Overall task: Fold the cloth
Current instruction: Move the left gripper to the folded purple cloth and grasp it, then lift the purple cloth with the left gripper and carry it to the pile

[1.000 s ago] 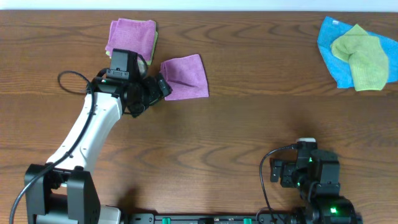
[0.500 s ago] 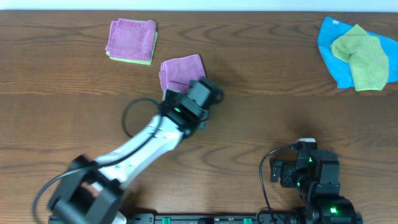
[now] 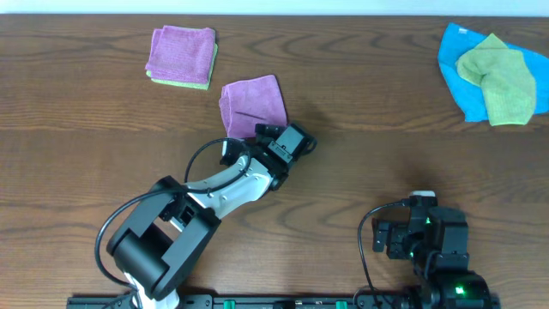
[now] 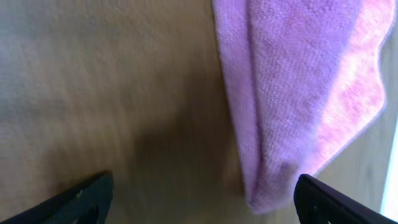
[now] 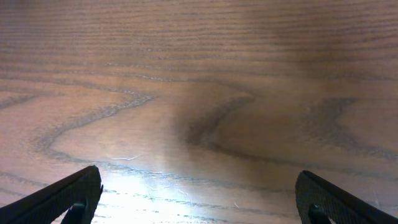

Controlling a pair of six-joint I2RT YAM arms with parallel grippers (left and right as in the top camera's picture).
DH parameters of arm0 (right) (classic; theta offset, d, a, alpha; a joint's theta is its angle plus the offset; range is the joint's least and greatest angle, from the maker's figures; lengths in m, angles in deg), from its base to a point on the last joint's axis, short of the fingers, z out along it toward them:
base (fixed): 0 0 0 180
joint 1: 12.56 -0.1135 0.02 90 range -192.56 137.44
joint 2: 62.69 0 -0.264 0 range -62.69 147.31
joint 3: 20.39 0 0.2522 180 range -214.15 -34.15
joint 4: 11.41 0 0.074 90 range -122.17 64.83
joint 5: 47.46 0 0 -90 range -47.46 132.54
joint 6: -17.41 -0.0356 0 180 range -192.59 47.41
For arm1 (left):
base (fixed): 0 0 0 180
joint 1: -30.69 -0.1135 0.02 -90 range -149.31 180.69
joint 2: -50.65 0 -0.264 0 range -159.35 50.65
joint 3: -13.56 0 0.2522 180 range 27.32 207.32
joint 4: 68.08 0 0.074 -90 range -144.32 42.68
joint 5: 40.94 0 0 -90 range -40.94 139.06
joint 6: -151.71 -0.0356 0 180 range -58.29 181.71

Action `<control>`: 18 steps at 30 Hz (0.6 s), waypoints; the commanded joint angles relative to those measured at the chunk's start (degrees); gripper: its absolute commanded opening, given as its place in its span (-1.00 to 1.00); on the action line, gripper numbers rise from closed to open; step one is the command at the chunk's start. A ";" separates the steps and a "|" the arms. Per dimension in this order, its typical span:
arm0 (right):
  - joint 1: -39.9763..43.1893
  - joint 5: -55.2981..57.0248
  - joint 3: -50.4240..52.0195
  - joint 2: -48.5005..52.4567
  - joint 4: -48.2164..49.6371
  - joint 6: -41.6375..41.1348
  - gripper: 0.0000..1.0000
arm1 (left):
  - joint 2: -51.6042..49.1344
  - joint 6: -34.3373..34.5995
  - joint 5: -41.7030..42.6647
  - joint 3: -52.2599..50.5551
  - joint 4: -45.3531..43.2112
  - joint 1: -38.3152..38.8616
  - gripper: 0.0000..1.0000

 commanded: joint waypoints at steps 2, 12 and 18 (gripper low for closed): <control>0.37 0.59 0.17 -0.28 0.00 -0.94 0.99 | -0.92 3.45 2.82 -0.46 2.93 -3.26 0.90; 0.37 0.59 0.17 -0.28 0.00 -0.94 0.99 | -9.22 3.43 3.10 -0.39 -13.62 -7.98 0.91; 0.37 0.59 0.17 -0.28 0.00 -0.94 0.98 | -13.81 3.43 2.95 -0.31 -18.97 -8.07 0.71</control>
